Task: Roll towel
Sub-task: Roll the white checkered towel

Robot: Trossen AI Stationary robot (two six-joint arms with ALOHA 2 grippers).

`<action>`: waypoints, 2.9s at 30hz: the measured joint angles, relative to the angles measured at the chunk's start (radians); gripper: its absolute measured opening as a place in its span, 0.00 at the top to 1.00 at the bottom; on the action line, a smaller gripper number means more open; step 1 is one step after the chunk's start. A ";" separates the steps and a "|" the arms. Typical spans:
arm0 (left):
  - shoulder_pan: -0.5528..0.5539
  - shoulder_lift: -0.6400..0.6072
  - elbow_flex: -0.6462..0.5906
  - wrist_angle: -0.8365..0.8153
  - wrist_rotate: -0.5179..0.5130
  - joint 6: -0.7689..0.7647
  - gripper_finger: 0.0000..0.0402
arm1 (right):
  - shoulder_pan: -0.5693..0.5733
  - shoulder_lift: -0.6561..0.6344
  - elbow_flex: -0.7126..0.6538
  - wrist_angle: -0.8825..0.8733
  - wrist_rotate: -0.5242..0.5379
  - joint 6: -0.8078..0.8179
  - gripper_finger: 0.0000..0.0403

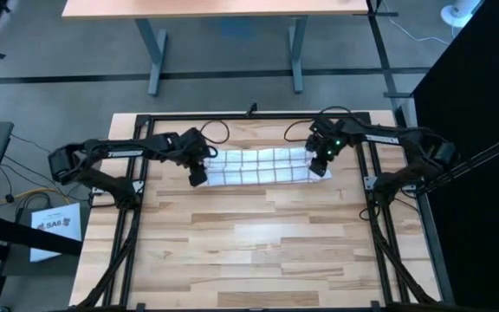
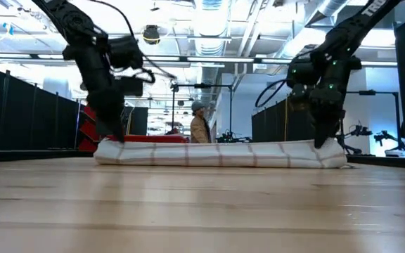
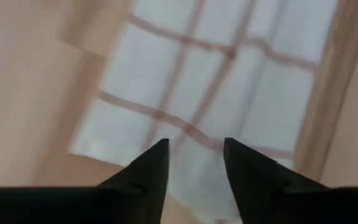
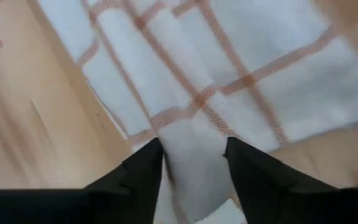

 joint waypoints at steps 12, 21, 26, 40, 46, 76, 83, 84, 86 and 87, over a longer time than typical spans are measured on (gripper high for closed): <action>-0.128 -0.164 0.010 -0.061 -0.084 -0.010 0.60 | 0.101 -0.172 0.003 0.036 0.055 -0.090 0.52; -0.452 -0.087 0.010 0.000 -0.213 -0.122 0.60 | 0.353 -0.138 0.003 0.049 0.079 -0.094 0.49; -0.536 0.051 0.012 -0.006 -0.272 -0.183 0.60 | 0.394 -0.059 0.003 0.045 0.220 -0.109 0.43; -0.498 0.266 0.092 0.017 -0.426 -0.187 0.60 | 0.340 0.017 0.003 0.079 0.242 -0.173 0.40; -0.468 0.267 0.091 0.029 -0.440 -0.187 0.60 | 0.364 0.017 -0.005 0.106 0.227 -0.197 0.40; -0.455 0.277 0.081 0.070 -0.411 -0.066 0.60 | 0.335 0.029 -0.104 0.276 0.229 -0.139 0.40; -0.441 0.293 0.081 0.093 -0.413 -0.088 0.60 | 0.372 0.135 -0.097 0.297 0.234 -0.141 0.40; -0.441 0.294 0.081 0.092 -0.417 -0.090 0.60 | 0.379 0.142 -0.097 0.302 0.237 -0.142 0.40; -0.441 0.295 0.080 0.092 -0.420 -0.092 0.60 | 0.385 0.147 -0.098 0.322 0.247 -0.146 0.40; -0.441 0.295 0.080 0.094 -0.422 -0.095 0.60 | 0.385 0.147 -0.098 0.332 0.248 -0.145 0.41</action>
